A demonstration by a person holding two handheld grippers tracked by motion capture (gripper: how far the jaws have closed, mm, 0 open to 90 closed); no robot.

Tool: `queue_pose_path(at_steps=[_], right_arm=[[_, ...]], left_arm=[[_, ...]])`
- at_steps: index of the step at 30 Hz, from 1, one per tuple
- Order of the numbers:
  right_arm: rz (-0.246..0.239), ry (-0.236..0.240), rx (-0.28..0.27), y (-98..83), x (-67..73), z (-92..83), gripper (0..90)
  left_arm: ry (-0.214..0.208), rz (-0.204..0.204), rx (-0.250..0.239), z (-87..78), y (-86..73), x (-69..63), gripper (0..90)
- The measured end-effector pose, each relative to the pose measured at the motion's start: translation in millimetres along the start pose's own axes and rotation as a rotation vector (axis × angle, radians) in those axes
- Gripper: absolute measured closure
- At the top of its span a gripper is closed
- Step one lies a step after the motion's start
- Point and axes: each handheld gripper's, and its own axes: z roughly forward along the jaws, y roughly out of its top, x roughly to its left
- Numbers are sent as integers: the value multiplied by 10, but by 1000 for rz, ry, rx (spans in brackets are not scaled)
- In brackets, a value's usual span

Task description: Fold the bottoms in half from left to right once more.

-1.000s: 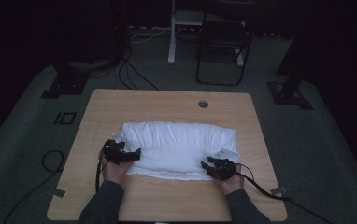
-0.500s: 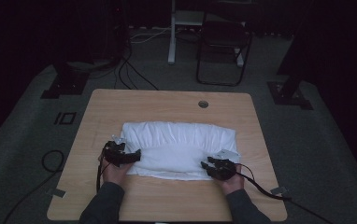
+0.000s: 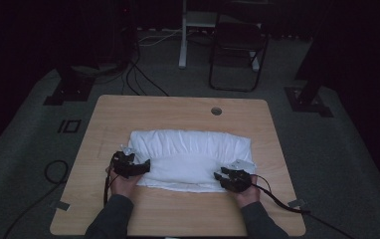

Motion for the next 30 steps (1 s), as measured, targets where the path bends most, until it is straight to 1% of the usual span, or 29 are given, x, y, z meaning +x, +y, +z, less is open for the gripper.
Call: queue_pose_path(at_steps=[3, 5, 6, 8, 9, 11, 13, 15, 17, 19, 22, 24, 27, 30], right_arm=[[1, 1, -1, -1, -1, 0, 582], [1, 1, -1, -1, -1, 0, 582], [1, 1, -1, -1, -1, 0, 582], [1, 1, -1, -1, -1, -1, 582], [1, 1, -1, -1, -1, -1, 582], [1, 1, 0, -1, -1, -1, 582], [2, 2, 0, -1, -2, -1, 582], [2, 2, 0, -1, -2, -1, 581], [3, 3, 0, 0, -1, -1, 578], [3, 3, 1, 1, 1, -2, 579], [2, 7, 5, 4, 8, -4, 576], [-2, 13, 8, 5, 19, -7, 572], [-9, 16, 13, 8, 42, -12, 555], [-26, 11, 20, 56, 61, -23, 534]], left_arm=[[-26, 17, -7, -20, -3, -15, 236], [-57, 22, -19, -36, -12, -38, 348], [-65, 23, -22, -40, -17, -45, 404], [-99, 18, -33, -42, -27, -58, 529], [-115, 12, -37, -40, -32, -63, 578], [-137, -4, -41, -38, -39, -58, 654], [-163, -23, -41, -35, -44, -38, 706], [-180, -42, -45, -31, -52, -20, 745], [-188, -48, -46, -31, -53, -11, 775], [-195, -43, -47, -33, -53, 2, 792], [-208, -56, -52, -35, -53, 26, 803], [-205, -54, -55, -51, -49, 36, 808], [-200, -39, -78, -75, -42, 43, 812], [-199, -42, -92, -121, -24, 63, 815]])
